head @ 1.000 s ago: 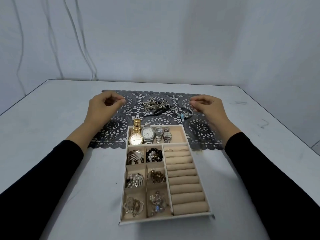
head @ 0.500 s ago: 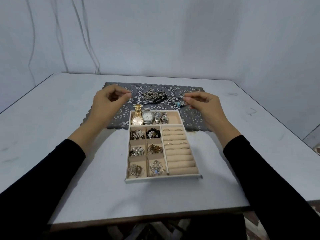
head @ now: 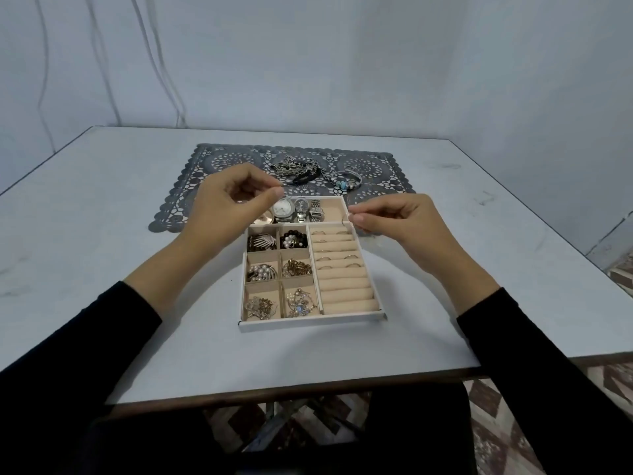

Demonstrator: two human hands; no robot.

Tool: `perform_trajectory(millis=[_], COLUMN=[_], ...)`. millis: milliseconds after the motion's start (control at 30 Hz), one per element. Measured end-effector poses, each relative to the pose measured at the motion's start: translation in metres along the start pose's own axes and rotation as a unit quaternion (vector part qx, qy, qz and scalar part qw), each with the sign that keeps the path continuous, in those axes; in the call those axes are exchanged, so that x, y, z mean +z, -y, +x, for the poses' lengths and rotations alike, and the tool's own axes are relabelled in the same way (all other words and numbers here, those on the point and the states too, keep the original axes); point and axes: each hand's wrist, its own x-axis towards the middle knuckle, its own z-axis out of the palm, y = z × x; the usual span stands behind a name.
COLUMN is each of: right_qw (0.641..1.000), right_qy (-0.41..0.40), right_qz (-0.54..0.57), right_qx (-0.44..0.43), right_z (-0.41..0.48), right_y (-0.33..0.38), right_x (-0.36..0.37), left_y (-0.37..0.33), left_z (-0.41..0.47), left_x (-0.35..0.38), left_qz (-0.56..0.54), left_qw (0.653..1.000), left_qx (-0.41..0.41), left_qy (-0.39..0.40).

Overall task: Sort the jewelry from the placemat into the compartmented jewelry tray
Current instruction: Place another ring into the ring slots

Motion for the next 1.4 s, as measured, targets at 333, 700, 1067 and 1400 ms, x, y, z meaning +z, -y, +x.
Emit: perform_trajectory(millis=[333, 700, 1067, 1400], right_qw=[0.99, 0.977, 0.953, 0.949], right_qy=[0.108, 0.169, 0.24, 0.257], right_qz=[-0.088, -0.128, -0.186, -0.175], right_qx=[0.015, 0.006, -0.009, 0.048], right_z=[-0.02, -0.023, -0.019, -0.015], right_y=[0.004, 0.008, 0.008, 0.014], right_x=[-0.007, -0.012, -0.01, -0.013], left_y=[-0.006, -0.007, -0.007, -0.009], left_z=[-0.012, -0.015, -0.016, -0.017], left_x=[0.013, 0.018, 0.018, 0.019], left_qz=[0.001, 0.0, -0.002, -0.007], left_qw=[0.999, 0.998, 0.998, 0.997], left_qx=[0.011, 0.01, 0.004, 0.002], left_qy=[0.051, 0.061, 0.068, 0.071])
